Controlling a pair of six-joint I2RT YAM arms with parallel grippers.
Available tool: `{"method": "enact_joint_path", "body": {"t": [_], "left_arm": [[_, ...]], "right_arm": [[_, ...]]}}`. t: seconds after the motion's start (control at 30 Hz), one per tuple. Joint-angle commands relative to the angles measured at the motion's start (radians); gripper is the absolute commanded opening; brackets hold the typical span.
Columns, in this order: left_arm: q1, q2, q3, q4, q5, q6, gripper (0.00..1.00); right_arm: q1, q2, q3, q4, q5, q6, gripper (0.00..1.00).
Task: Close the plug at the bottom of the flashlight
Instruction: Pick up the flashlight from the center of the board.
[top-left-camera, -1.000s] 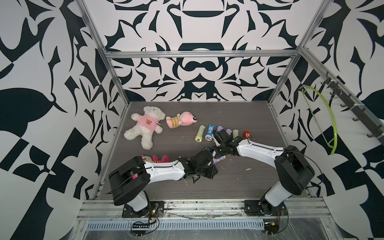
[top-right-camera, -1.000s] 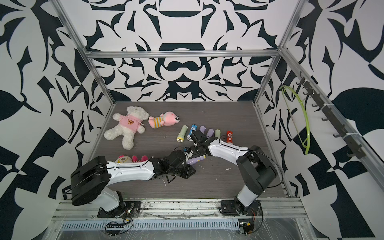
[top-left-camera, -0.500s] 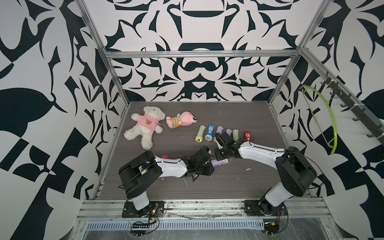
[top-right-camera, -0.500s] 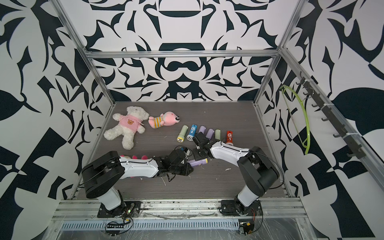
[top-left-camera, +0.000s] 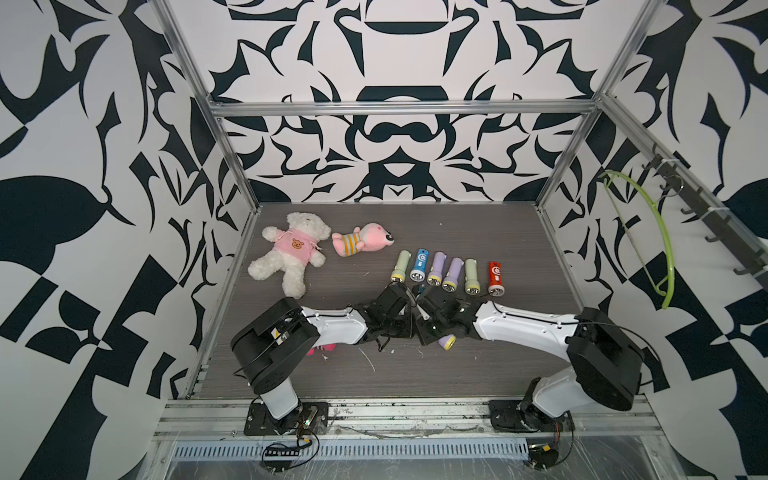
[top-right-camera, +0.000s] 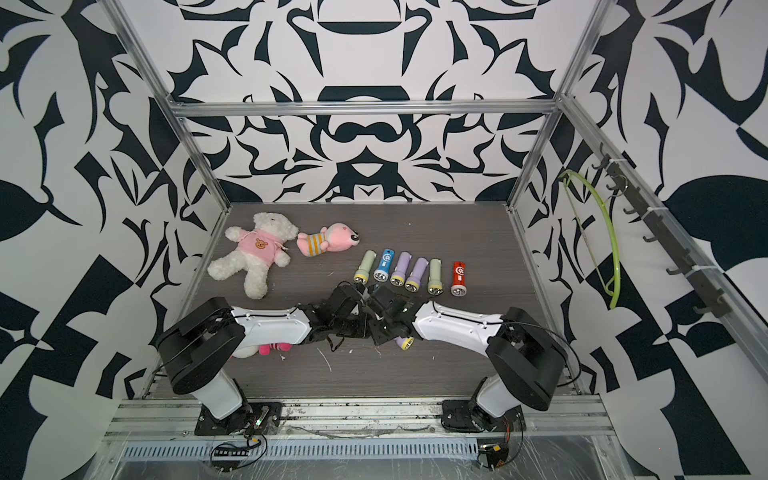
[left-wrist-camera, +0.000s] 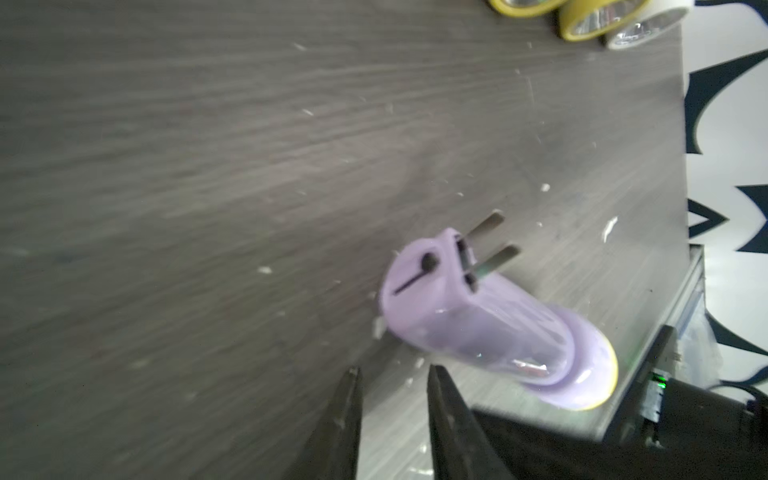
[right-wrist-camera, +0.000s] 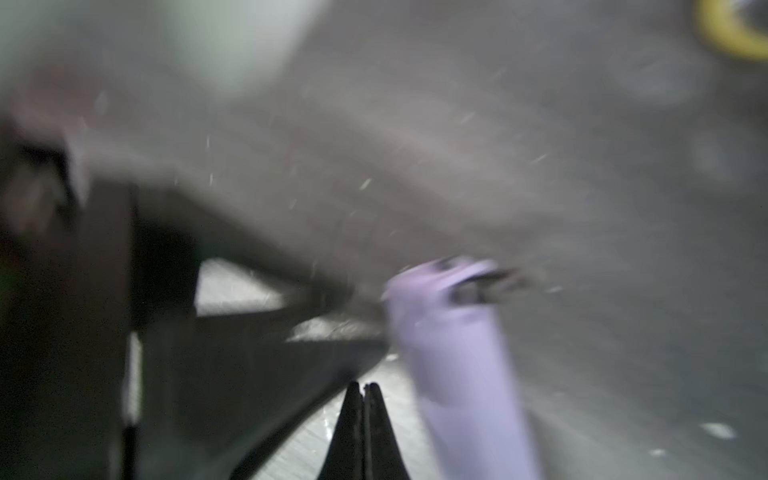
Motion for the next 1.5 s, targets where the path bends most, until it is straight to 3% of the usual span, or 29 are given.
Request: {"method": "enact_joint_path", "body": {"t": [0.0,0.23,0.33,0.47,0.57,0.83,1.07,1.33,1.47], "left_arm": [[0.011,-0.035,0.049,-0.035,0.006,0.039,0.32],[0.024,-0.079,0.054,-0.085,-0.002,0.057,0.32],[0.024,-0.099,0.045,-0.088,0.016,0.048,0.32],[0.018,-0.131,0.027,-0.056,0.057,0.019,0.32],[-0.011,-0.133,0.039,-0.068,0.058,0.019,0.32],[-0.054,-0.024,0.066,-0.011,0.086,-0.017,0.32],[-0.054,0.051,0.118,-0.011,0.09,-0.011,0.32],[-0.041,0.087,0.19,-0.063,0.077,0.026,0.34],[-0.027,0.065,0.203,-0.104,0.061,0.049,0.35]], "right_arm": [[0.017,0.013,0.041,-0.053,0.056,0.042,0.0],[-0.02,-0.15,0.05,-0.128,0.155,0.008,0.0],[-0.11,-0.217,0.052,-0.18,0.175,-0.003,0.01],[-0.294,-0.228,0.018,-0.193,0.098,-0.005,0.01],[-0.341,-0.206,-0.003,-0.182,0.096,-0.016,0.0],[-0.342,-0.12,-0.085,-0.117,0.086,-0.004,0.0],[-0.338,-0.113,-0.223,0.025,-0.116,0.048,0.0],[-0.188,-0.128,-0.25,0.104,-0.142,0.097,0.0],[-0.173,-0.117,-0.242,0.136,-0.184,0.103,0.0]]}}
